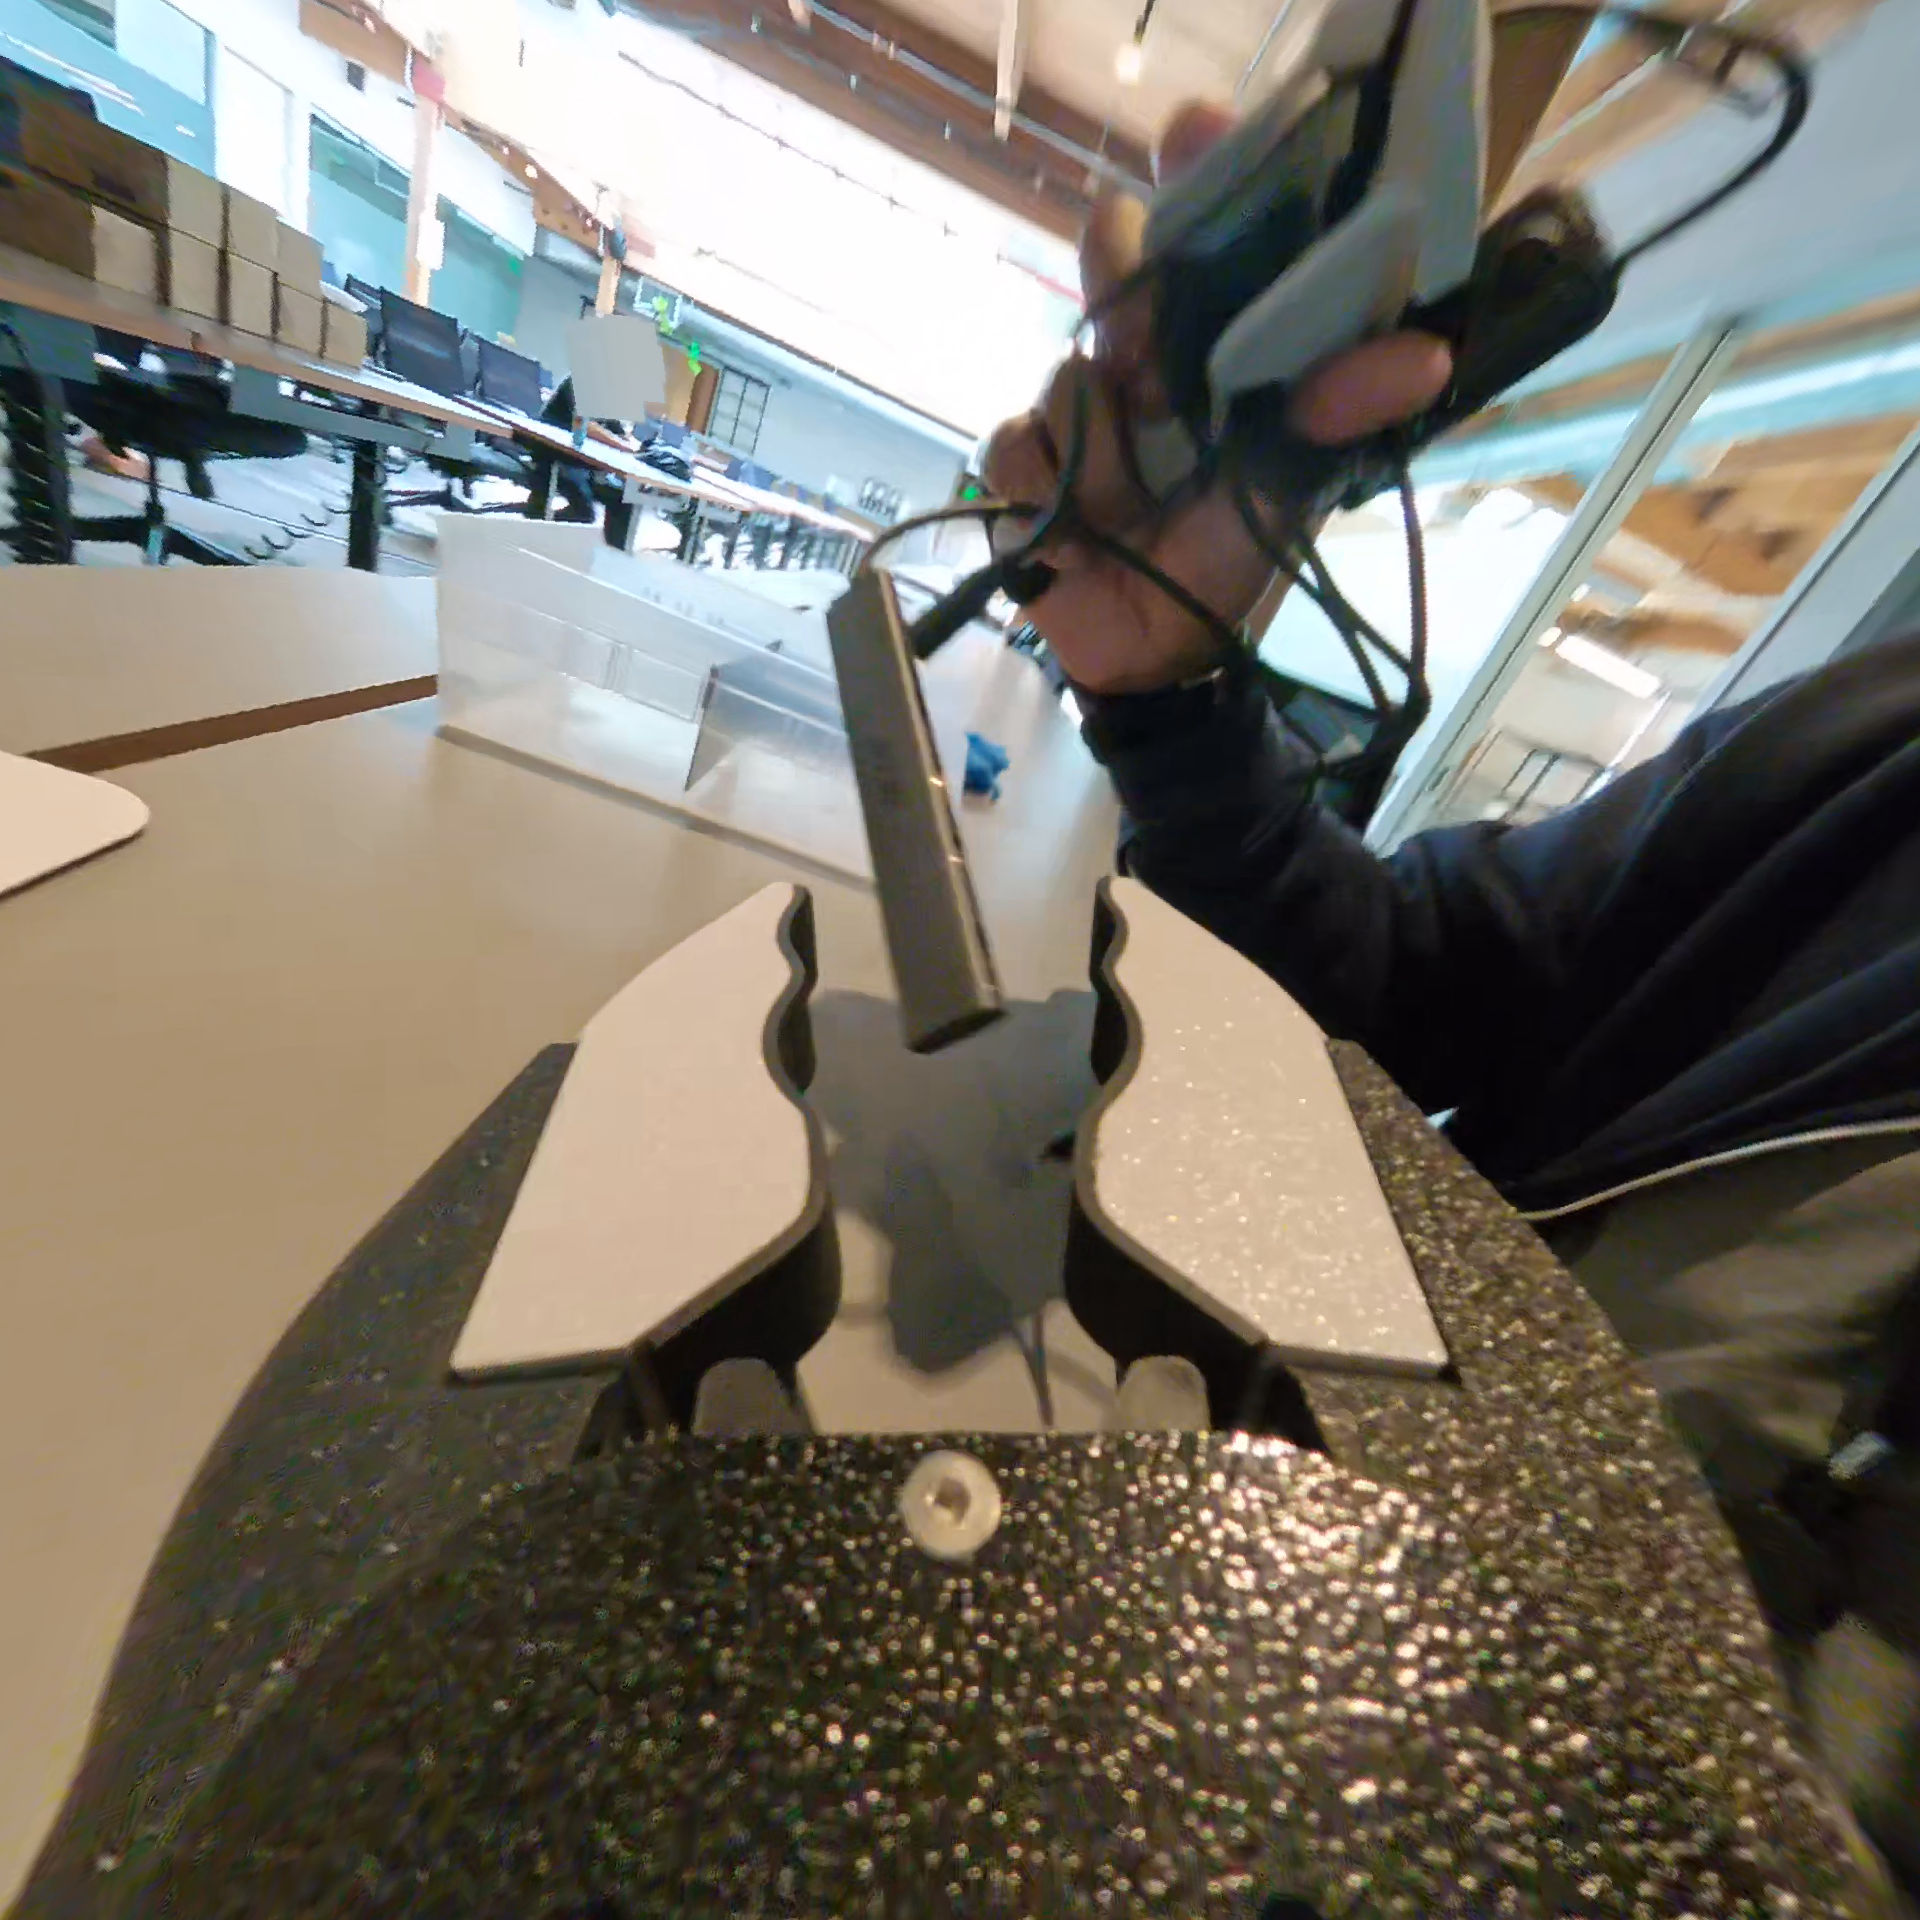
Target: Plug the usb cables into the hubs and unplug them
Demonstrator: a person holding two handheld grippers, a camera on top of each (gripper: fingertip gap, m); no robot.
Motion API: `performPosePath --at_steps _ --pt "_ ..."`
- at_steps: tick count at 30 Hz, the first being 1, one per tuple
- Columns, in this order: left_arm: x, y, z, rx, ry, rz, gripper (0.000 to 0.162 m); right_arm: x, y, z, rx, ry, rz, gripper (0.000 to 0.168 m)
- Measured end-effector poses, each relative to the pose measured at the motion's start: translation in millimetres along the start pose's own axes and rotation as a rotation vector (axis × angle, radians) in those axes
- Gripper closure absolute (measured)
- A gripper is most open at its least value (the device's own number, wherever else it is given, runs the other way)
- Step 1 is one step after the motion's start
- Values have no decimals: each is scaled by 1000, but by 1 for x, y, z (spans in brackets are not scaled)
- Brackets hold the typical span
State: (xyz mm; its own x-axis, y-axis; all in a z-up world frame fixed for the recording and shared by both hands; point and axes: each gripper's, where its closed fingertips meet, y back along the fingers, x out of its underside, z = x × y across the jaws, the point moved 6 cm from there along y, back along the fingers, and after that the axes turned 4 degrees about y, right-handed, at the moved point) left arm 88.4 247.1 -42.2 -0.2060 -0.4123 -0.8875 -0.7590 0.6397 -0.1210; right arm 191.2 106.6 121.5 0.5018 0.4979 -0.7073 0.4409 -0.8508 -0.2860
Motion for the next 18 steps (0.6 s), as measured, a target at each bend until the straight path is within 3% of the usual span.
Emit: performPosePath --at_steps 4,13,18 --pt "1 2 -1 122 166 -29 112 -10 3 2 -70 -86 -111 167" --pt "32 -37 -43 484 421 127 109 -19 -6 24 -201 -136 -194 167" --pt "43 -50 -52 535 450 148 120 -17 -11 31 -218 -126 -187 167"
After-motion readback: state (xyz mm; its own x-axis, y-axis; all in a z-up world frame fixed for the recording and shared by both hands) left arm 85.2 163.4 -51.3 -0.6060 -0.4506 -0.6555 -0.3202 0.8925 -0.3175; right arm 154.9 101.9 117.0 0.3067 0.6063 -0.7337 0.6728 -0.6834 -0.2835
